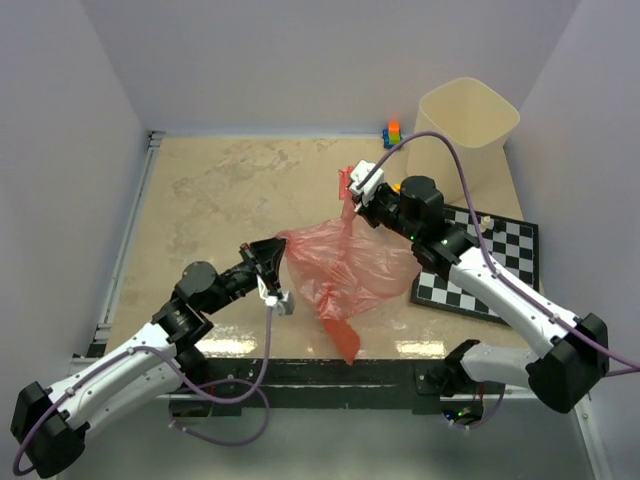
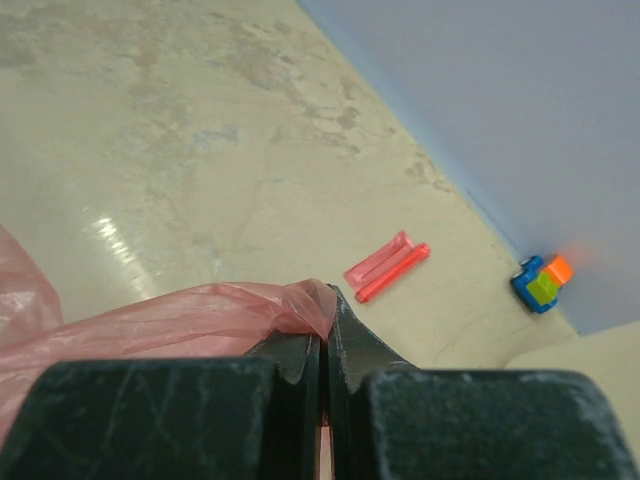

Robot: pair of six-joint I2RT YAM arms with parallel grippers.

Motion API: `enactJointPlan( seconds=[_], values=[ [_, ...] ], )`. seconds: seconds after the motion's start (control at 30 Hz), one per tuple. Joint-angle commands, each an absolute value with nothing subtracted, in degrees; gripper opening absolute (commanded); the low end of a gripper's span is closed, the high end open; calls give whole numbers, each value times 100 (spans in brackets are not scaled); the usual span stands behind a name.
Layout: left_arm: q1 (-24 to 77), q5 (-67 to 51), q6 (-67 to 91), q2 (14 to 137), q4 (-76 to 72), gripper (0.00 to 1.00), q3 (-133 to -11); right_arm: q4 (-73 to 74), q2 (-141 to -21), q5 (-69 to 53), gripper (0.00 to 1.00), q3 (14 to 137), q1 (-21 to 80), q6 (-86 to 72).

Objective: Put the trash bags into the trash bin
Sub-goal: Unfold the trash bag at the center of the board.

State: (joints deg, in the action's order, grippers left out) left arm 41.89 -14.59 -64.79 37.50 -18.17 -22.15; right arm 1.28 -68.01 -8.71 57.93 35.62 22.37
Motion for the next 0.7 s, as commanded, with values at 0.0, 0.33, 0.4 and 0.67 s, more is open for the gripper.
enactJointPlan(
  seconds=[0.0, 0.33, 0.4, 0.67],
  values=[
    [4000, -151, -5767, 4690, -2468, 0, -2311, -1333, -7371, -18, 0, 6116, 3516, 2293],
    [2338, 493, -4517, 8022, -3540, 0, -6516, -1854, -11405, 1361, 0, 11726, 3111, 2400],
    [2277, 422, -4718, 8470, -4005, 0, -7658, -2134, -11811, 1424, 0, 13151, 3094, 2478],
    [2592, -692, -5140, 10211, -6616, 0, -11677, -6035, -11480, 72, 0, 14265, 3410, 2909]
  ],
)
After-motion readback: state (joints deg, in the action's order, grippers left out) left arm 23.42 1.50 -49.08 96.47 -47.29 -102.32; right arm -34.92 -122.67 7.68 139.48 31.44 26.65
